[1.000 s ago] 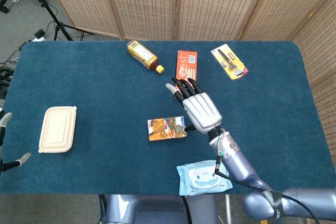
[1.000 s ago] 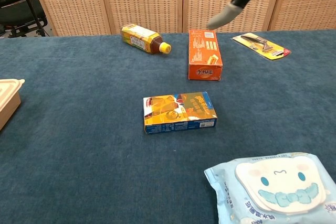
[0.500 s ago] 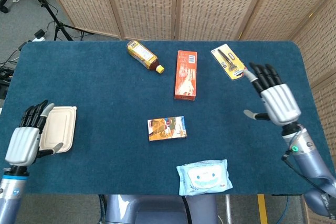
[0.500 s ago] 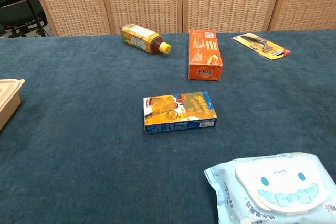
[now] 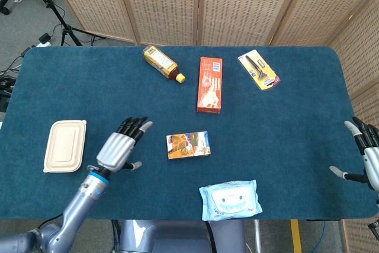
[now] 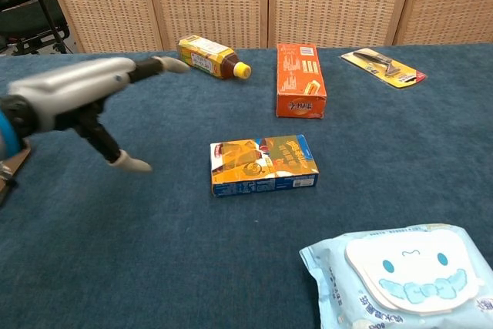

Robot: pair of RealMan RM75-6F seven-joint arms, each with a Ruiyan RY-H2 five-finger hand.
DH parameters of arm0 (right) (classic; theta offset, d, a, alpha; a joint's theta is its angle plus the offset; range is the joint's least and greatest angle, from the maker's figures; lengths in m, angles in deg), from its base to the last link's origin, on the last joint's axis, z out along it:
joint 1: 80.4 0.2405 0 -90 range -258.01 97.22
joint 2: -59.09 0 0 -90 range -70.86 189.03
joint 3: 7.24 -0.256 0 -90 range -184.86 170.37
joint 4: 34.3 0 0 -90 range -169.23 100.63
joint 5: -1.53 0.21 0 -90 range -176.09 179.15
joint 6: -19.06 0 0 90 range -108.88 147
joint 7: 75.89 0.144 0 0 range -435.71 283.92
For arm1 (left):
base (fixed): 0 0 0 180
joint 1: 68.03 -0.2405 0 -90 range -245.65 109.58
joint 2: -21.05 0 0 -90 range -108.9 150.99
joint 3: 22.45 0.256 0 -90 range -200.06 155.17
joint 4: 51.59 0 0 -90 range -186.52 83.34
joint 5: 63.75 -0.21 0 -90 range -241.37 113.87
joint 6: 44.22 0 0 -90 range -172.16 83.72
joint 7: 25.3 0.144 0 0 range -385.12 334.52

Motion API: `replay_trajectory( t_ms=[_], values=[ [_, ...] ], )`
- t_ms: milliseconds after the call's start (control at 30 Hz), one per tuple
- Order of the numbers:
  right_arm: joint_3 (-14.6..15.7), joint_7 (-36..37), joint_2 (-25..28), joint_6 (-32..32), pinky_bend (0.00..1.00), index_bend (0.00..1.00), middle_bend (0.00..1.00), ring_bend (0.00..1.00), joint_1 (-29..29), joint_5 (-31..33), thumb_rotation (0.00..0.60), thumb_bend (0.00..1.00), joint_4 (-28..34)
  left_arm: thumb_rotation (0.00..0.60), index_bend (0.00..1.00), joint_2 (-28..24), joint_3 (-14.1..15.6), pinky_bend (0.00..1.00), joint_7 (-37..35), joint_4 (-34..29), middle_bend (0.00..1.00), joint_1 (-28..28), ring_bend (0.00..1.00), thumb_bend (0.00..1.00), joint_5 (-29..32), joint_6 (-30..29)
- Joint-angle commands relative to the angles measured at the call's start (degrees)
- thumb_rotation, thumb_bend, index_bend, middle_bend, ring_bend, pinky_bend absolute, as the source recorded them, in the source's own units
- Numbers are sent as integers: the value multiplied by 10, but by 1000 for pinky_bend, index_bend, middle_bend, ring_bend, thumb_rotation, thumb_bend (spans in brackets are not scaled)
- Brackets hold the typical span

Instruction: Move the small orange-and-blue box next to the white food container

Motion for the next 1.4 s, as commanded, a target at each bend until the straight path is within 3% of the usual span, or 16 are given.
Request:
replay_trajectory(
  t_ms=[33, 333, 533, 600, 633, 700, 800, 867, 1000, 1133, 1400],
  values=[
    [-2, 7, 10, 12, 0, 0, 0, 0, -9, -11, 600, 0, 11, 600, 0, 94, -41, 0, 58, 52, 0, 88, 0, 0, 132, 63],
    [-9, 53, 21, 2, 0, 0, 0, 0, -15, -15, 600, 0, 2, 600, 0, 245, -90, 0, 103, 196, 0, 196, 0, 0, 250, 49],
    [-18, 71, 21, -9, 0, 0, 0, 0, -16, -8, 600, 0, -10, 600, 0, 297, -103, 0, 131, 258, 0, 241, 0, 0, 291, 33],
    [-21, 78, 21, -12, 0, 0, 0, 0, -17, -7, 600, 0, -12, 600, 6, 313, -105, 43, 134, 281, 6, 251, 1, 0, 292, 20],
    [-22, 80, 21, -13, 0, 0, 0, 0, -17, -7, 600, 0, -13, 600, 26, 318, -105, 86, 134, 289, 30, 253, 11, 0, 292, 16],
    [-23, 83, 21, -15, 0, 0, 0, 0, -18, -6, 600, 0, -15, 600, 168, 326, -107, 252, 131, 303, 176, 257, 101, 4, 291, 10],
    [-26, 87, 21, -18, 0, 0, 0, 0, -19, -6, 600, 0, -16, 600, 350, 337, -103, 371, 125, 321, 342, 259, 231, 46, 276, -10],
    [-27, 88, 21, -20, 0, 0, 0, 0, -20, -6, 600, 0, -16, 600, 430, 340, -96, 415, 125, 325, 398, 256, 284, 105, 266, -24],
    [-29, 87, 20, -21, 0, 0, 0, 0, -22, -8, 600, 0, -15, 600, 516, 331, -82, 465, 120, 310, 453, 244, 340, 203, 244, -47],
    [-31, 87, 22, -26, 0, 0, 0, 0, -23, -7, 600, 0, -12, 600, 520, 292, -63, 467, 120, 265, 456, 225, 342, 194, 229, -51],
    [-35, 71, 20, -32, 0, 0, 0, 0, -25, -6, 600, 0, -4, 600, 522, 108, 24, 467, 78, 113, 456, 137, 342, 156, 151, -66]
  ],
)
